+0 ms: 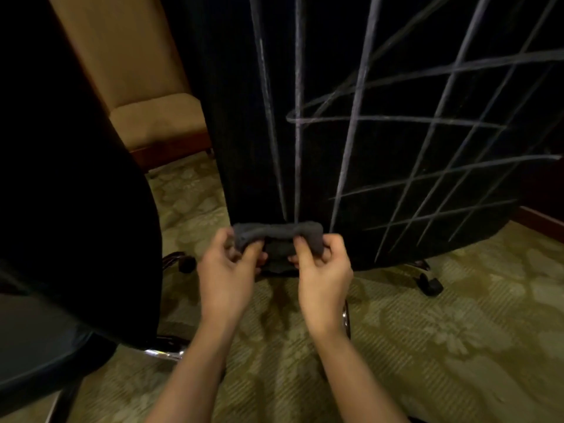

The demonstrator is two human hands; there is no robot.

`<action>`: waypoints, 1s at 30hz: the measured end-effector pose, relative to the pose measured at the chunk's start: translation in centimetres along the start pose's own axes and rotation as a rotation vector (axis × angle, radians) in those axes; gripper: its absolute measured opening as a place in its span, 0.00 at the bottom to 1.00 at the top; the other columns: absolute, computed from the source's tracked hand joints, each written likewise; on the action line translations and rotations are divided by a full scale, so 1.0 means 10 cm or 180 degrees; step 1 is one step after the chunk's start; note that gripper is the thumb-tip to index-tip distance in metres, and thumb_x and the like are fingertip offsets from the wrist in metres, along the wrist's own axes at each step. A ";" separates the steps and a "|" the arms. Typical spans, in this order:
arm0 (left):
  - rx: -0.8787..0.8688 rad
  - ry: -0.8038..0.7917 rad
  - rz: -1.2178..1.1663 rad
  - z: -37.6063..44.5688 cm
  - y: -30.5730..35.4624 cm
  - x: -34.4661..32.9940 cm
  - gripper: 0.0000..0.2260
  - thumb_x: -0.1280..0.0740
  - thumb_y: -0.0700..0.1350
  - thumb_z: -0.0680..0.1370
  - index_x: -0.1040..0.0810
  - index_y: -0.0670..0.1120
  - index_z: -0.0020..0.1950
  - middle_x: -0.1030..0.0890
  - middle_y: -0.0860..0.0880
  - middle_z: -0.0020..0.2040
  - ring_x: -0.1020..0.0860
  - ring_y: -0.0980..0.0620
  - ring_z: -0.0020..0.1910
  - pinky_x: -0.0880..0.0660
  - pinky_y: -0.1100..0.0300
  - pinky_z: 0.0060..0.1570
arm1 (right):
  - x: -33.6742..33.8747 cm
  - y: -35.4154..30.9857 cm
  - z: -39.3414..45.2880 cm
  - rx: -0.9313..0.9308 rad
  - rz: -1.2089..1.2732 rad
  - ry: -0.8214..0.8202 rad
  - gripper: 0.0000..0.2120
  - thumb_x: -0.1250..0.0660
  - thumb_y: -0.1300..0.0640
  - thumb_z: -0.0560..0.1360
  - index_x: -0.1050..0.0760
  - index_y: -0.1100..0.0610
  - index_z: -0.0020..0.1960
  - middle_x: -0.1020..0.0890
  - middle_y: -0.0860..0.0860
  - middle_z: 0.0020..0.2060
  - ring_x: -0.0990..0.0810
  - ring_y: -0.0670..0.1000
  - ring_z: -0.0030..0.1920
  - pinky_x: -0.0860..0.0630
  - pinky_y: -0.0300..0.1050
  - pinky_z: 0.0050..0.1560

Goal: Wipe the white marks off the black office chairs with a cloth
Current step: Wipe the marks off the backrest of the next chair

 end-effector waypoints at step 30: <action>-0.0554 0.0448 0.1211 -0.08 -0.26 -0.11 0.06 0.26 0.44 0.75 0.18 0.47 0.51 0.27 0.51 0.54 0.25 0.58 0.52 0.31 0.72 0.53 | 0.12 0.31 0.00 0.0479 -0.0375 0.0156 0.06 0.30 0.55 0.77 0.26 0.52 0.49 0.17 0.45 0.39 0.16 0.43 0.38 0.18 0.44 0.39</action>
Point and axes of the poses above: each hand's wrist, its own z-axis towards the middle knuckle, its own x-axis out of the back of the hand, y = z × x, the point moved 1 cm from there along z, towards the middle knuckle
